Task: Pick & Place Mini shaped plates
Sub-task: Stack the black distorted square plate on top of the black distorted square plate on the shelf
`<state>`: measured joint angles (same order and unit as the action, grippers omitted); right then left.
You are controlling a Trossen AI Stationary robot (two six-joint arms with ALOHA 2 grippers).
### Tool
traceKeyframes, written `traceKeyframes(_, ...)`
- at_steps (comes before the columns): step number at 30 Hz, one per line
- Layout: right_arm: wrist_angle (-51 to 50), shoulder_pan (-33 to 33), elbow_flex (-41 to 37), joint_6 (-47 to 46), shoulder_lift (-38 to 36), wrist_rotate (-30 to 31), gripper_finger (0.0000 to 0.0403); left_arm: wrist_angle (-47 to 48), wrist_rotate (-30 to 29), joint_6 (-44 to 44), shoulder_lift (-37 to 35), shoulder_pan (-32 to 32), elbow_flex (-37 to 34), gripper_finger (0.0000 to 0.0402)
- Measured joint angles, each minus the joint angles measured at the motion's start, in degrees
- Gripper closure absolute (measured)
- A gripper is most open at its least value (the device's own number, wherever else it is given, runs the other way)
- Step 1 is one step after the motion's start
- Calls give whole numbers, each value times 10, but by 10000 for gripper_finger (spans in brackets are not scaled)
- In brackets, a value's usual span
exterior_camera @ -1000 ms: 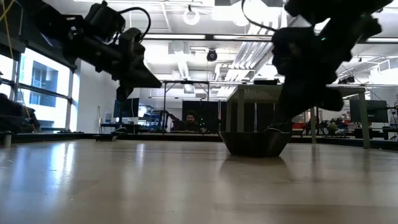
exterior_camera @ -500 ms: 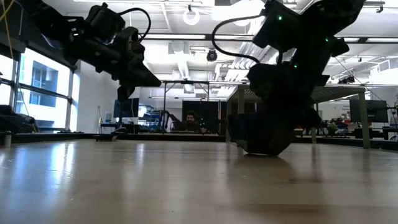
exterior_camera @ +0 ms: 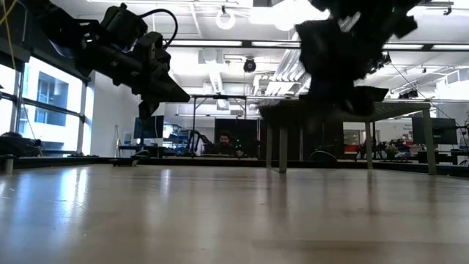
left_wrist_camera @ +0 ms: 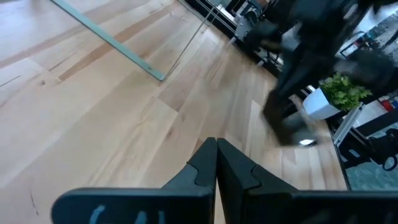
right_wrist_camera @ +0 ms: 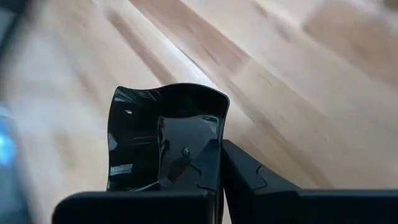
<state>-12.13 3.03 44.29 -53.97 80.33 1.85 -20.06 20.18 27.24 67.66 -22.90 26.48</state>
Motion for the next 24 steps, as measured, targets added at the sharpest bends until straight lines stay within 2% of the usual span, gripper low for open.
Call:
traceKeyframes(4,-23,-38,3,-25,-101,-21,400,-3,-2,0,0,0,0,401)
traceKeyframes(6,-99,-66,28,-15,-151,-16,400,-7,-2,0,0,0,0,401)
traceKeyframes(9,-260,-118,108,33,-198,10,399,-18,-1,0,0,0,0,401)
traceKeyframes(12,-411,-180,205,82,-214,54,400,-29,-1,1,0,0,0,401)
traceKeyframes(16,-543,-282,293,127,-218,92,401,-30,-1,2,0,0,1,401)
traceKeyframes(19,-591,-368,307,163,-217,81,401,-30,0,2,0,0,1,401)
traceKeyframes(24,-590,-476,281,236,-214,51,401,-30,0,2,0,0,1,401)
